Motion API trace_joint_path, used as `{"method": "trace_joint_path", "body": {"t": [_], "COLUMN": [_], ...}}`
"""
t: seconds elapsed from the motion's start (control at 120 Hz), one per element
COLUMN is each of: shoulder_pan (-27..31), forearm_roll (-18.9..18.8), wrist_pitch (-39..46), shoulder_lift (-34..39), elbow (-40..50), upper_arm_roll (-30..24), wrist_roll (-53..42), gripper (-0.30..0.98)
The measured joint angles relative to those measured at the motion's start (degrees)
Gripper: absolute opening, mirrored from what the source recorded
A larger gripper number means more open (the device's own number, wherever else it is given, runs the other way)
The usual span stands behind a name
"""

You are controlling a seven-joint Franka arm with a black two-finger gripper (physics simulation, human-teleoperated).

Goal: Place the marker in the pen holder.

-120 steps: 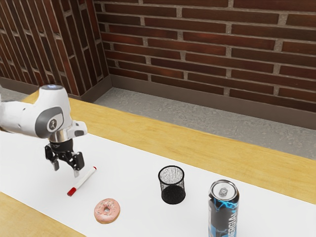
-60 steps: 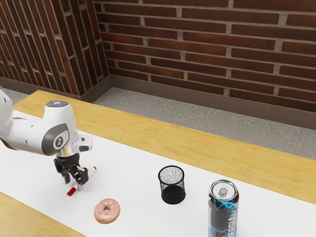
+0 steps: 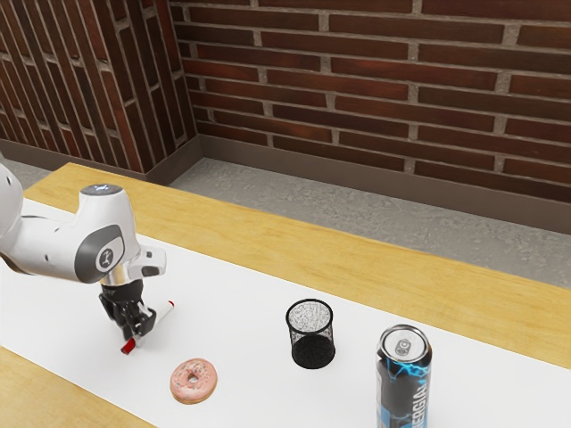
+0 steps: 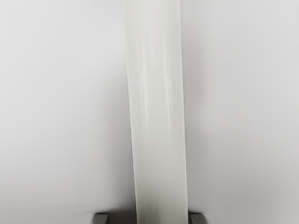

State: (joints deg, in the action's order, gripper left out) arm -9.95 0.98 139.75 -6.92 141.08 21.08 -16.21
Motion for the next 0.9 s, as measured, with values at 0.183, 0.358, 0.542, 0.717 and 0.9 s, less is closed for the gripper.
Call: {"method": "trace_joint_path", "body": {"t": [0.183,0.358,0.542,0.717,0.9], "shoulder_pan": [0.02,-0.06,-0.41,0.18,-1.28], "forearm_roll": [0.16,-0.25,-0.71,-2.37,-6.65], "wrist_pitch": [-0.25,-0.95,-5.04,-14.75,-28.35], "shoulder_lift": [0.19,1.22,6.64,10.15,10.32], "elbow": [-0.18,-0.34,-0.97,-5.18,-12.25], "upper_arm_roll": [0.0,0.06,0.42,-0.02,-0.56], "wrist_roll": [-0.49,-0.42,0.16,1.09,3.45], "gripper": [0.05,-0.04,-0.08,-0.09,-0.1]}}
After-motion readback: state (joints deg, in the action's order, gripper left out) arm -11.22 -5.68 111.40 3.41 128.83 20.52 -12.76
